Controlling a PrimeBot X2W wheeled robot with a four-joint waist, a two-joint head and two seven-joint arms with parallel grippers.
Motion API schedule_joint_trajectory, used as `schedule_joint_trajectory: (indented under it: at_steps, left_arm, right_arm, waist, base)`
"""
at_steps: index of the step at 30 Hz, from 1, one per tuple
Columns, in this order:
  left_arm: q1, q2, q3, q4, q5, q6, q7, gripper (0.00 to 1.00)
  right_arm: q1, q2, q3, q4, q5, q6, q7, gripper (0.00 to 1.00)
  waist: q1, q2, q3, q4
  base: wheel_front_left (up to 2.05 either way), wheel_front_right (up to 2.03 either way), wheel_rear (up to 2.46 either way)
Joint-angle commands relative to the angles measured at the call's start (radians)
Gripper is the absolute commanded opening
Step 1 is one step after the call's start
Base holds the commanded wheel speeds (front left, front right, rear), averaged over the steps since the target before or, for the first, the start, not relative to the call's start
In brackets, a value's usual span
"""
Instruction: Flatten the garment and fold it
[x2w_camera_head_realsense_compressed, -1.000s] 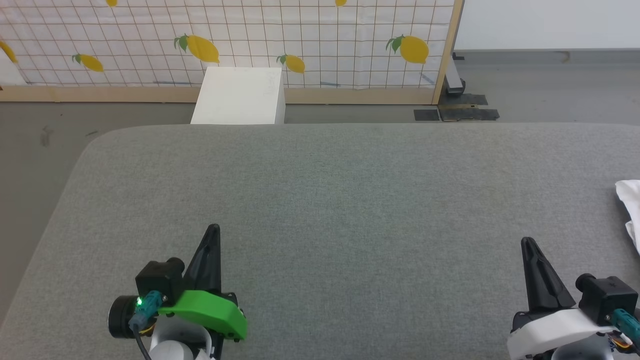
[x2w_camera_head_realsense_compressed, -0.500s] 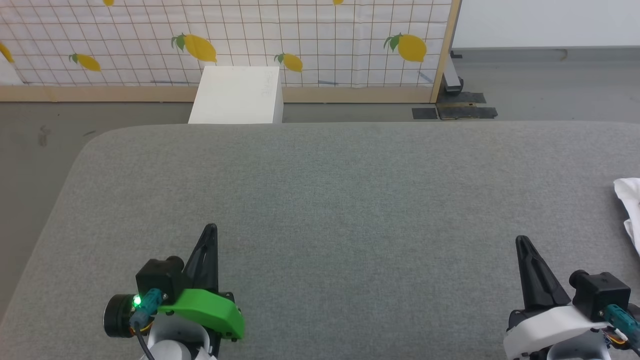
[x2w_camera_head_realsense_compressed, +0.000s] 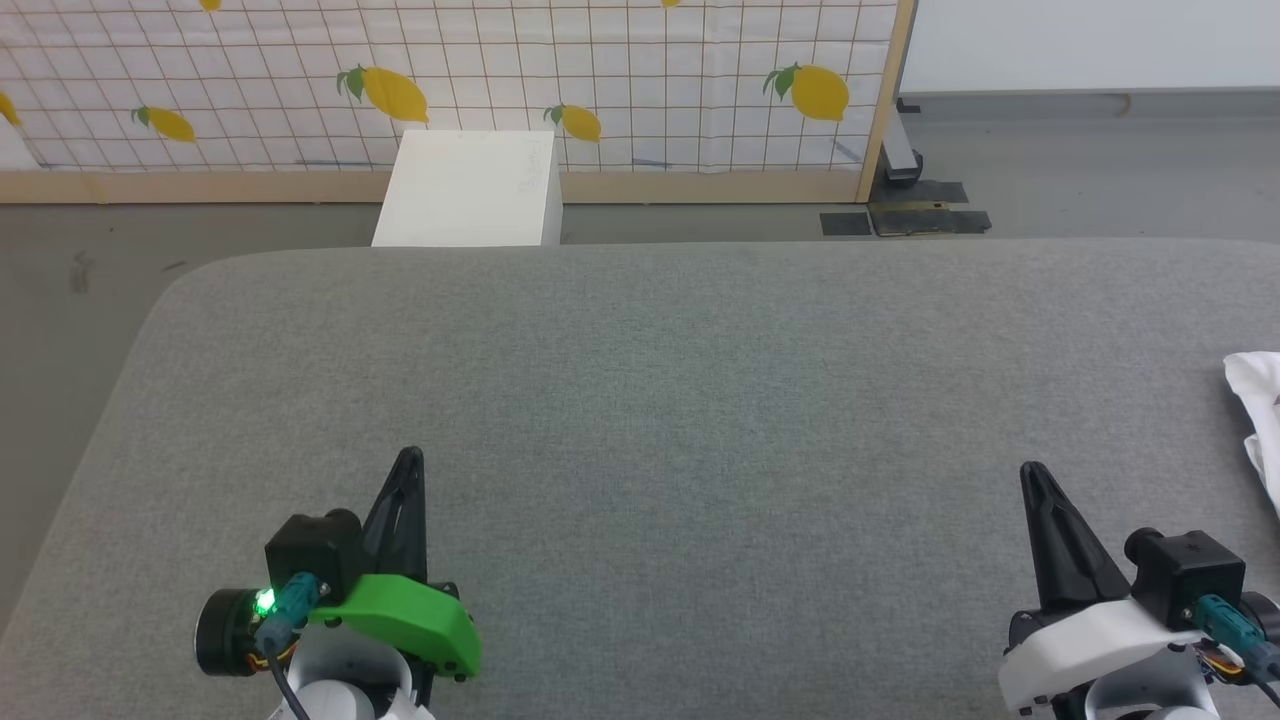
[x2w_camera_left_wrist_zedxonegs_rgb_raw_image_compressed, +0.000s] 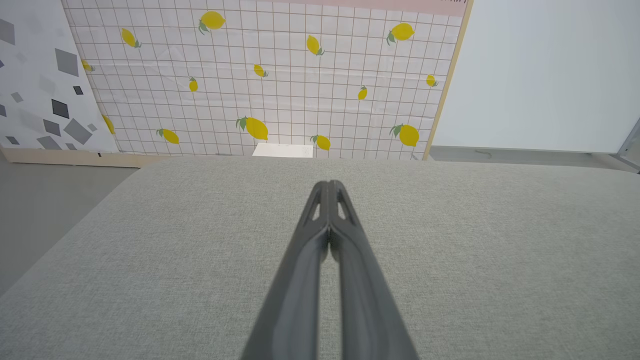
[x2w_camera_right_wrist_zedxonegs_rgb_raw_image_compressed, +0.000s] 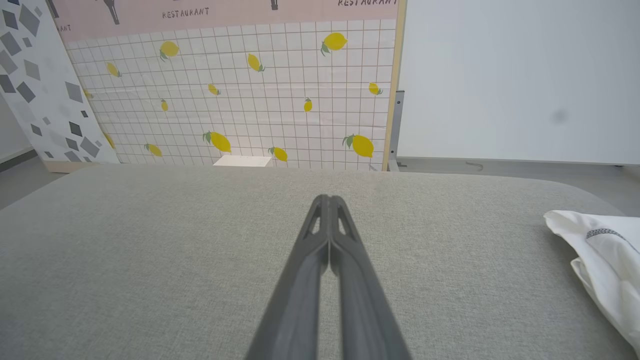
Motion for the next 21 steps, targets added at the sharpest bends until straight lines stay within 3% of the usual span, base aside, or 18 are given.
schedule_joint_trajectory:
  at_steps: [1,21]
  left_arm:
    - [0.016,-0.002,0.004,-0.007,0.020,0.006,0.006,0.00]
    - [0.025,-0.002,0.024,-0.037,0.062,0.017,0.047,0.00]
  right_arm:
    - [-0.016,0.002,0.004,-0.004,-0.011,-0.001,0.005,0.00]
    - [-0.033,0.002,0.021,-0.006,-0.038,-0.001,0.032,0.00]
  waist:
    - [0.0000,0.0000,0.000,-0.001]
    - [0.0000,0.0000,0.005,-0.009]
  base:
    - [0.00,0.00,0.00]
    - [0.00,0.00,0.00]
